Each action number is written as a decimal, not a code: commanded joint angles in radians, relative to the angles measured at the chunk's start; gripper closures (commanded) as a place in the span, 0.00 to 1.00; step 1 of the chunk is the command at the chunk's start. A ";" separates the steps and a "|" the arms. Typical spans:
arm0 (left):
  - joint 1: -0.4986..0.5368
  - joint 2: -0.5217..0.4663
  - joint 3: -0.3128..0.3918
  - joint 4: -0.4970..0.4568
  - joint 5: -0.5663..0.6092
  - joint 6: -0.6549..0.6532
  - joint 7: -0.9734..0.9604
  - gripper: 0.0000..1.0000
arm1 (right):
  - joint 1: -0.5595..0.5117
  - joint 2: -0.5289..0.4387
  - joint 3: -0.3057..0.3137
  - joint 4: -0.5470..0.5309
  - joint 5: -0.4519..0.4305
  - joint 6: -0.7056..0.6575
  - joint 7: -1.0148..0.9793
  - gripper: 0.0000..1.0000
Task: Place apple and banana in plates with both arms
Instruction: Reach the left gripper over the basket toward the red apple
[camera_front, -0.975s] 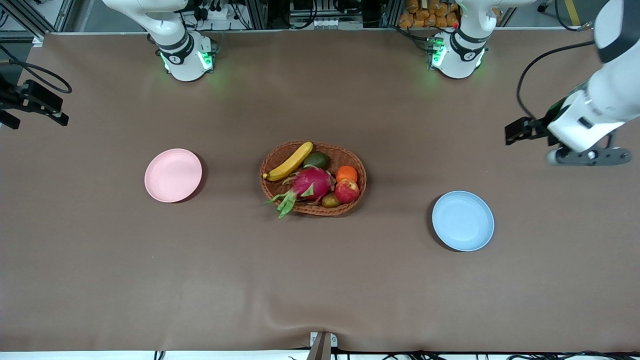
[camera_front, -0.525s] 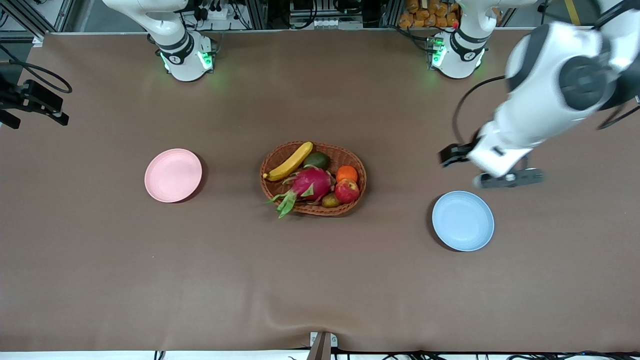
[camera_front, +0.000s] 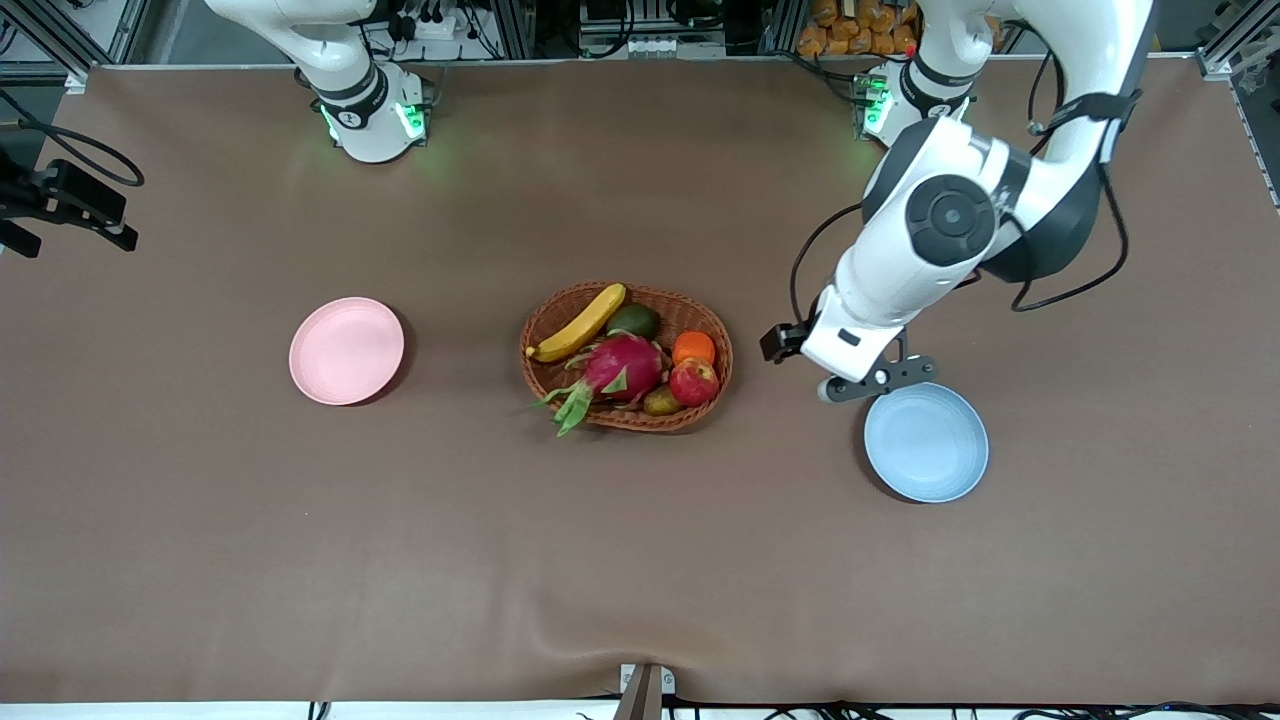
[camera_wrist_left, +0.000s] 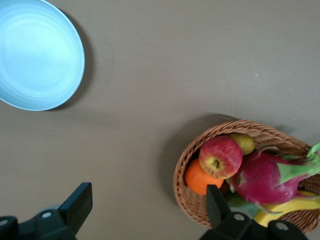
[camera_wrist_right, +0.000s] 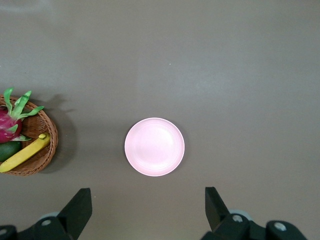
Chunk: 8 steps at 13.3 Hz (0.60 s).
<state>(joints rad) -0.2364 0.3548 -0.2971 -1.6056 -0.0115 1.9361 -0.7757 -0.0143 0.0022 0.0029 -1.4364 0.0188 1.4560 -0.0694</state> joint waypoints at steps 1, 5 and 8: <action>-0.032 0.036 0.003 0.012 0.004 0.049 -0.088 0.00 | -0.021 0.005 0.014 0.004 -0.002 -0.012 0.008 0.00; -0.089 0.102 0.003 0.010 0.004 0.147 -0.178 0.00 | -0.035 0.005 0.014 0.004 0.000 -0.023 0.011 0.00; -0.121 0.165 0.004 0.010 0.004 0.207 -0.249 0.00 | -0.027 0.005 0.014 0.004 0.000 -0.022 0.013 0.00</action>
<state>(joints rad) -0.3357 0.4785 -0.2976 -1.6067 -0.0115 2.1052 -0.9796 -0.0271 0.0081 0.0016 -1.4365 0.0188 1.4403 -0.0691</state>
